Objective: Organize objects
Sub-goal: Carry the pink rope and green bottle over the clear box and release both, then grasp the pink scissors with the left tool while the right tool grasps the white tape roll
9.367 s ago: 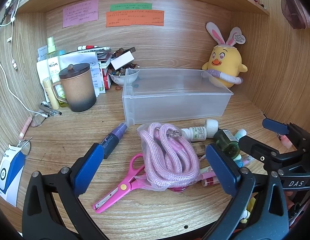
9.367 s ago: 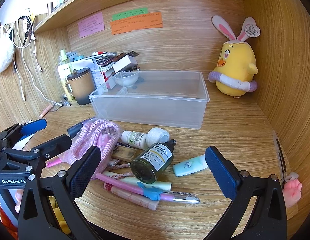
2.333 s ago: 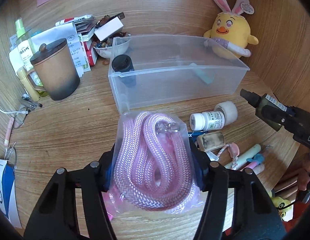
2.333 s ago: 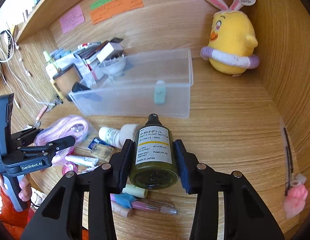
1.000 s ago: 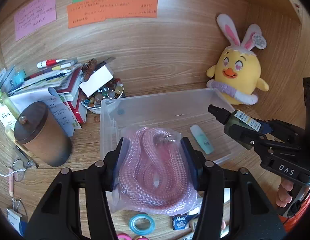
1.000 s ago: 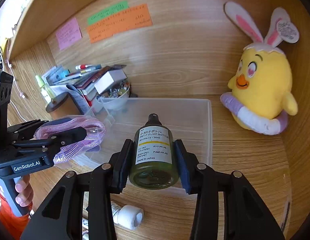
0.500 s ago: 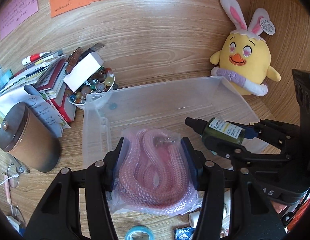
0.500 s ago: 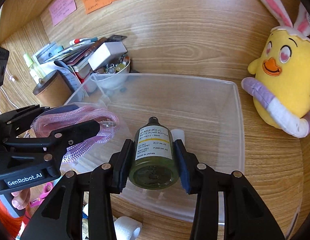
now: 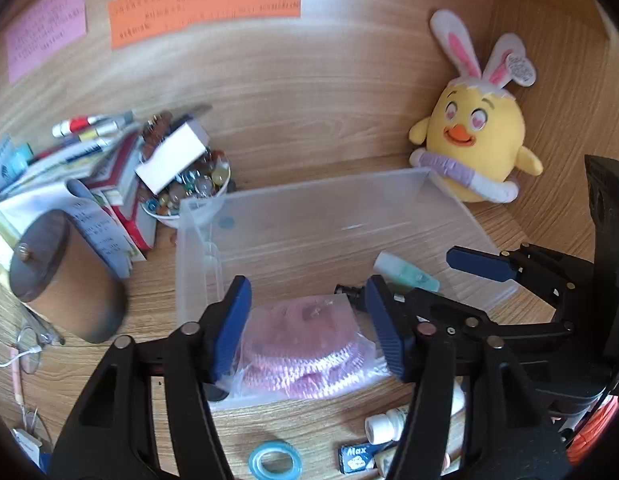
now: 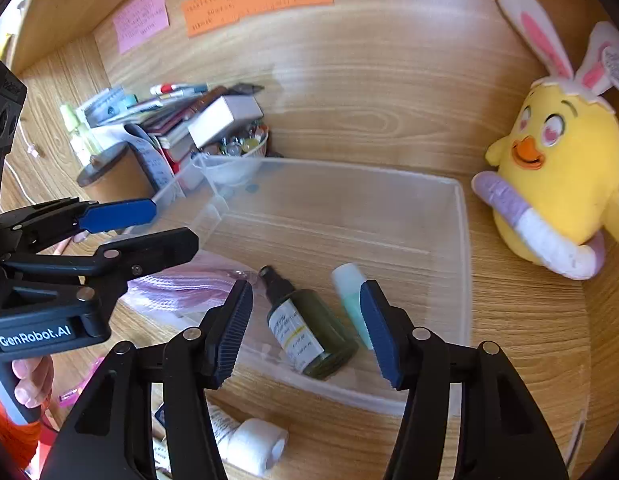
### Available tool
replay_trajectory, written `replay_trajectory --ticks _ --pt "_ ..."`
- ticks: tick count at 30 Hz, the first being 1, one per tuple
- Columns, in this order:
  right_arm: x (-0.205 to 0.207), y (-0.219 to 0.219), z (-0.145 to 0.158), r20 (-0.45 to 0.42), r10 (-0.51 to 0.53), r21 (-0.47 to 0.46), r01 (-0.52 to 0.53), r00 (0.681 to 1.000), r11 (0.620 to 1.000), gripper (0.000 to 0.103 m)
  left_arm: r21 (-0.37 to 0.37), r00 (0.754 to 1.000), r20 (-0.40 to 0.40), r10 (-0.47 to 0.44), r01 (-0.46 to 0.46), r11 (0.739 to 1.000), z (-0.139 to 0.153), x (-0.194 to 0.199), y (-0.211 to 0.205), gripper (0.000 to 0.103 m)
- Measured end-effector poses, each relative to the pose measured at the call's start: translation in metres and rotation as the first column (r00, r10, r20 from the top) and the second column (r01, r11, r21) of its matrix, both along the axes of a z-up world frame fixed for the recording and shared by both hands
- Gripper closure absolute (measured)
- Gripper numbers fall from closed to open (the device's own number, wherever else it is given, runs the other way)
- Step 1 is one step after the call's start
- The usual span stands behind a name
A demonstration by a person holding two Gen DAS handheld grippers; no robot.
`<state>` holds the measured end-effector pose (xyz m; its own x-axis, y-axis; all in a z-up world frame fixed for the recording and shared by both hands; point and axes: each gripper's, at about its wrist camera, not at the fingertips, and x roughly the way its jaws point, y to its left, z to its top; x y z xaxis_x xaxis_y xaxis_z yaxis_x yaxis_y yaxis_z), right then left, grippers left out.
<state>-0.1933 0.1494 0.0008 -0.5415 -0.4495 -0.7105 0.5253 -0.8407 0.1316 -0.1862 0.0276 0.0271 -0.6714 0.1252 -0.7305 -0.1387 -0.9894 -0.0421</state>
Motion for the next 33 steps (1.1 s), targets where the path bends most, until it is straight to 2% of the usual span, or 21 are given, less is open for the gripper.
replay_trajectory --ticks 3,7,8,10,17,24,33 --pt "0.01 0.007 0.009 -0.019 0.003 -0.017 -0.003 1.0 1.0 0.044 0.0 0.999 -0.037 -0.004 0.004 1.0 0.011 0.012 0.0 0.031" --pt "0.026 0.019 0.021 -0.05 -0.006 -0.044 0.004 0.999 0.999 0.035 -0.025 0.995 -0.102 0.018 -0.02 0.999 0.025 0.032 -0.002 0.008" --pt "0.029 0.021 0.023 -0.053 -0.008 -0.049 0.006 0.999 0.999 0.033 -0.03 0.993 -0.116 0.023 -0.027 0.999 0.027 0.038 -0.004 0.006" --pt "0.037 0.027 0.025 -0.059 -0.017 -0.064 0.013 0.998 0.998 0.026 -0.041 0.991 -0.129 0.024 -0.03 0.999 0.031 0.048 -0.007 0.006" --pt "0.059 0.036 0.023 -0.063 -0.033 -0.083 0.028 0.997 0.996 0.025 -0.041 0.994 -0.096 0.05 -0.054 0.998 0.023 0.08 -0.028 0.003" --pt "0.077 0.038 0.008 -0.036 -0.041 -0.077 0.038 0.999 0.996 0.025 -0.063 0.996 0.002 0.094 -0.093 0.994 -0.014 0.107 -0.05 0.003" --pt "0.09 0.036 -0.021 0.014 -0.056 -0.027 0.056 0.998 0.998 0.025 -0.036 0.989 0.098 0.108 -0.105 0.994 -0.056 0.137 -0.079 0.003"
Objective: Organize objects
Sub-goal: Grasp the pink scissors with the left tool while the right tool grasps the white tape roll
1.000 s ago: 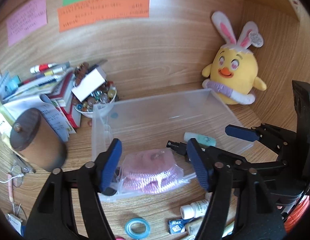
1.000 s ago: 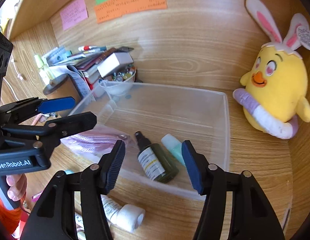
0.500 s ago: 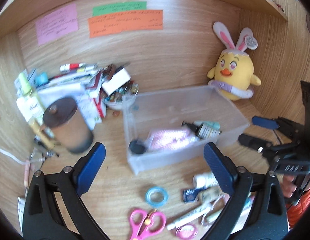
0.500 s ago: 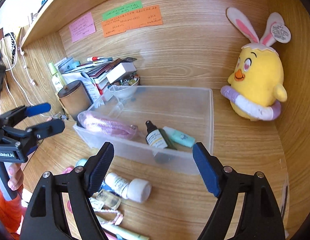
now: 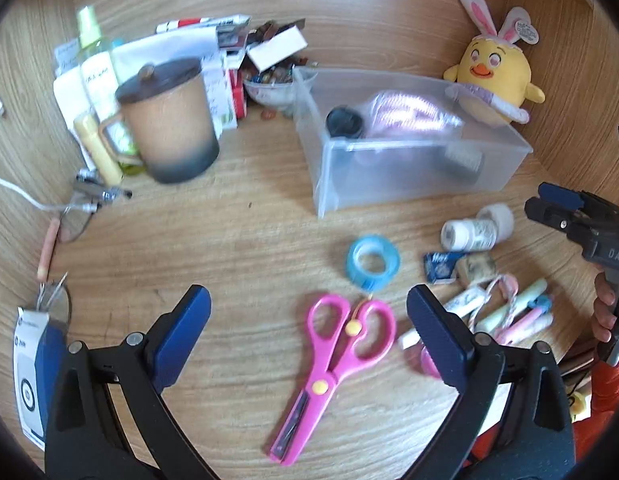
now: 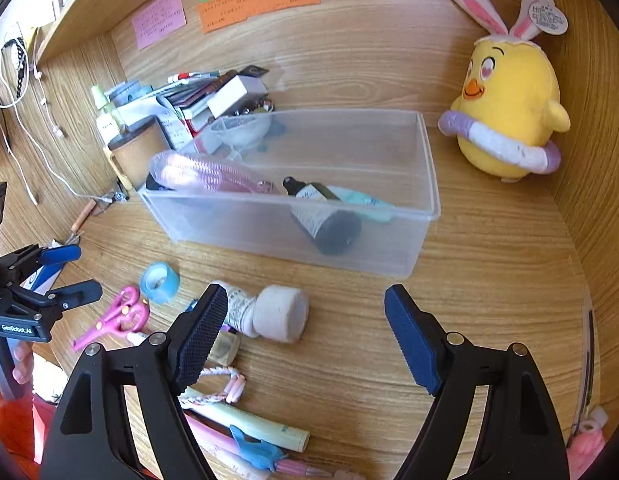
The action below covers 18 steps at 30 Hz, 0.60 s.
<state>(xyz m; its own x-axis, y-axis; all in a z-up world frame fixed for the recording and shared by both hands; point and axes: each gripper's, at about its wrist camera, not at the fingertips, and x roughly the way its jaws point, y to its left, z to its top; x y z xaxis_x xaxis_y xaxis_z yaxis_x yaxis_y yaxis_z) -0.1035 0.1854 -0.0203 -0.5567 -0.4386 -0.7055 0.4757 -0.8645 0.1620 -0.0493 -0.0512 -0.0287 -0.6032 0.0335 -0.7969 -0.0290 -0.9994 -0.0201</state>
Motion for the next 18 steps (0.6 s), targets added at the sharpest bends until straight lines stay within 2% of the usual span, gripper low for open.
replay_trajectory --ticks 5,8,10,14,18 --pt "0.001 0.002 -0.012 0.019 -0.022 0.014 0.021 1.0 1.0 0.025 -0.038 0.999 0.04 -0.012 0.014 0.999 -0.019 0.021 -0.007 0.003" --pt "-0.003 0.001 -0.018 0.049 -0.03 0.008 0.03 0.998 1.0 0.028 -0.059 0.999 0.032 -0.021 0.023 0.998 -0.024 0.034 -0.009 0.003" --pt "-0.006 -0.002 -0.022 0.072 -0.021 0.001 0.021 0.997 1.0 0.035 -0.056 0.999 0.039 -0.029 0.031 0.998 -0.028 0.039 -0.008 0.005" --pt "-0.01 -0.011 -0.025 0.095 0.001 -0.005 0.0 0.995 1.0 0.039 -0.071 0.996 0.07 -0.055 0.06 0.996 -0.037 0.037 -0.002 0.03" --pt "-0.013 -0.019 -0.028 0.102 0.02 -0.003 -0.02 0.995 1.0 0.053 -0.033 0.995 0.071 -0.075 0.077 0.996 -0.039 0.032 0.0 0.038"
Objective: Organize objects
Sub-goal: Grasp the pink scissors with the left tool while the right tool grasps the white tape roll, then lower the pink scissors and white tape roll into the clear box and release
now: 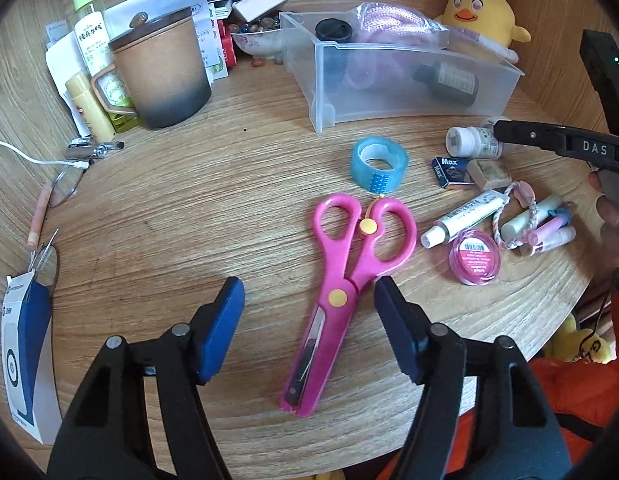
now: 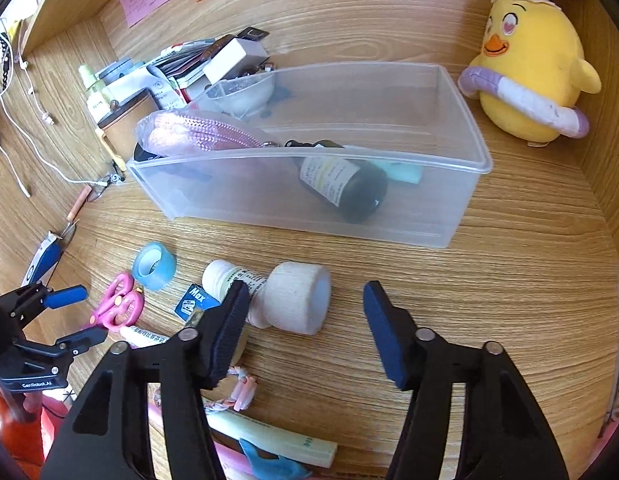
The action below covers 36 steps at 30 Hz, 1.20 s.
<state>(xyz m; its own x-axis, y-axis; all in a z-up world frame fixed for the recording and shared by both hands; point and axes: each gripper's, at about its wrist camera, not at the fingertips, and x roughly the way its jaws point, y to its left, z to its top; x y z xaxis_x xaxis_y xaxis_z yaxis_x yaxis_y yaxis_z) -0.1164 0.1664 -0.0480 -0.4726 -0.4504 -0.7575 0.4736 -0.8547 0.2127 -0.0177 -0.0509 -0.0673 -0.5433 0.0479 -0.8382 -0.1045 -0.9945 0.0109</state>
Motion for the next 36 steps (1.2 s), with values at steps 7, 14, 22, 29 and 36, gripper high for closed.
replay_trajectory --ticks 7,14,22,29,36 --pt "-0.001 -0.003 0.004 -0.024 0.009 -0.004 -0.009 1.0 1.0 0.075 0.023 0.998 0.014 0.055 -0.055 0.998 0.004 -0.009 -0.003 0.068" --pt "-0.002 0.001 0.004 -0.031 0.003 -0.007 -0.003 1.0 1.0 0.079 0.013 0.996 -0.01 0.092 -0.092 0.996 0.008 -0.014 -0.003 0.082" --pt "0.004 0.013 0.016 -0.072 -0.019 -0.024 0.017 0.997 1.0 0.079 0.033 0.99 -0.093 0.109 -0.107 0.994 0.019 -0.021 -0.006 0.084" --pt "0.01 0.02 0.03 -0.116 -0.036 -0.036 0.032 0.993 0.999 0.079 0.047 0.972 -0.189 0.141 -0.135 0.99 0.047 -0.021 -0.014 0.084" --pt "0.013 0.023 0.048 -0.159 -0.044 -0.071 0.034 0.986 0.997 0.079 0.053 0.954 -0.258 0.152 -0.143 0.988 0.075 -0.024 -0.017 0.084"
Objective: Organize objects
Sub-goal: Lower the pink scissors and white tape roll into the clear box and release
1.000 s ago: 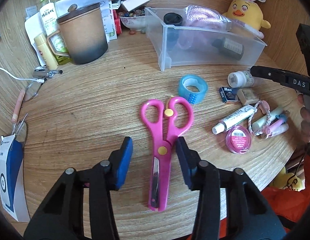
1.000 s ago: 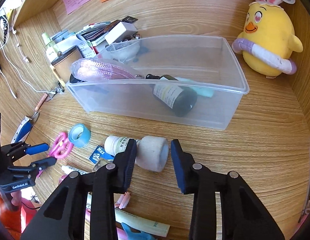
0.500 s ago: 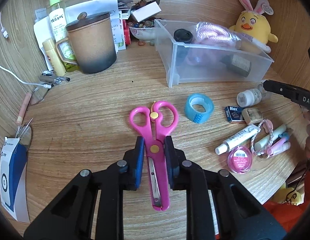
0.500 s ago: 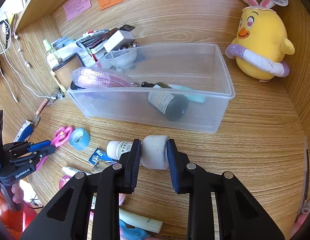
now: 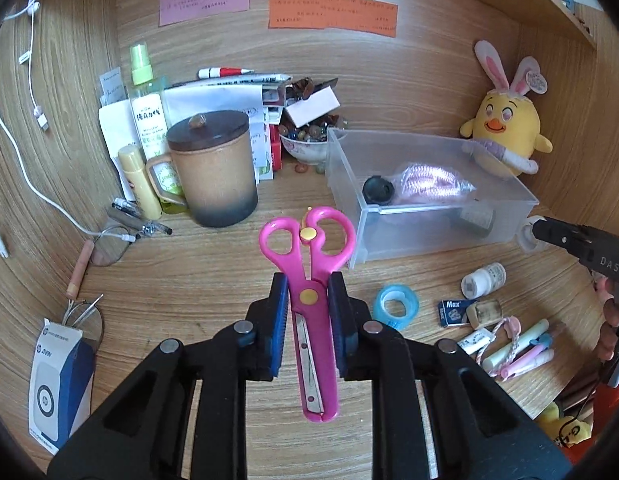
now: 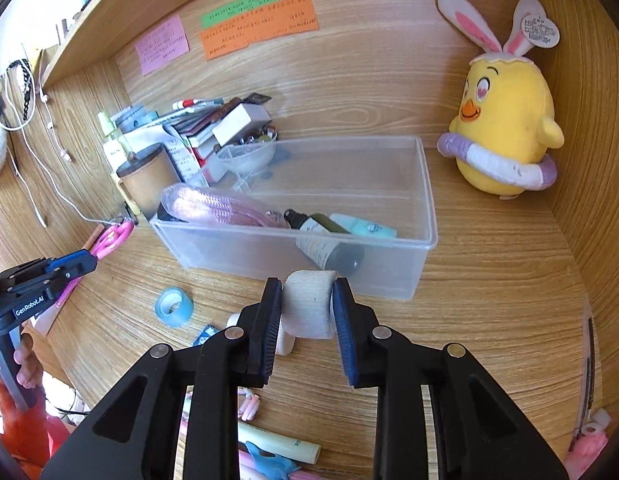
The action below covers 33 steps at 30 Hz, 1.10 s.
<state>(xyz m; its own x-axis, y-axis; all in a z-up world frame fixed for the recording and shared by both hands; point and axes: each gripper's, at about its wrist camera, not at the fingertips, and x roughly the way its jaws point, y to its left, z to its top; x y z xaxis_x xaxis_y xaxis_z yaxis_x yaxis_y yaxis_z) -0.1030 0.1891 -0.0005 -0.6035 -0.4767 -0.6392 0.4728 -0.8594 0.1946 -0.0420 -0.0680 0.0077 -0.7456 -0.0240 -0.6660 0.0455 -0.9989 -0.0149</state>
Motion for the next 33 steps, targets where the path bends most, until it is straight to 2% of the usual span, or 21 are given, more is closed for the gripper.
replay_trajectory --ticks 7,11,15,21,33 --pt "-0.002 -0.001 0.023 -0.068 -0.012 -0.017 0.01 0.998 1.0 0.079 -0.003 0.997 -0.062 -0.045 0.045 0.999 0.026 -0.021 0.012 0.084" --pt "-0.009 -0.002 0.032 -0.093 -0.018 -0.019 0.017 0.995 1.0 0.079 0.016 0.995 -0.054 -0.082 0.083 0.996 0.034 -0.044 0.02 0.084" --pt "-0.022 -0.005 0.034 -0.097 -0.015 -0.013 0.014 0.995 1.0 0.079 0.018 0.993 -0.014 -0.121 0.121 0.992 0.035 -0.07 0.031 0.084" --pt "-0.048 -0.013 0.025 -0.066 -0.015 0.015 0.016 0.998 1.0 0.079 0.08 0.979 0.085 -0.183 0.176 0.981 0.028 -0.106 0.037 0.084" --pt "-0.093 -0.023 -0.004 0.013 -0.032 0.1 0.03 0.999 0.995 0.079 0.072 0.96 0.183 -0.212 0.202 0.977 0.012 -0.149 0.05 0.083"
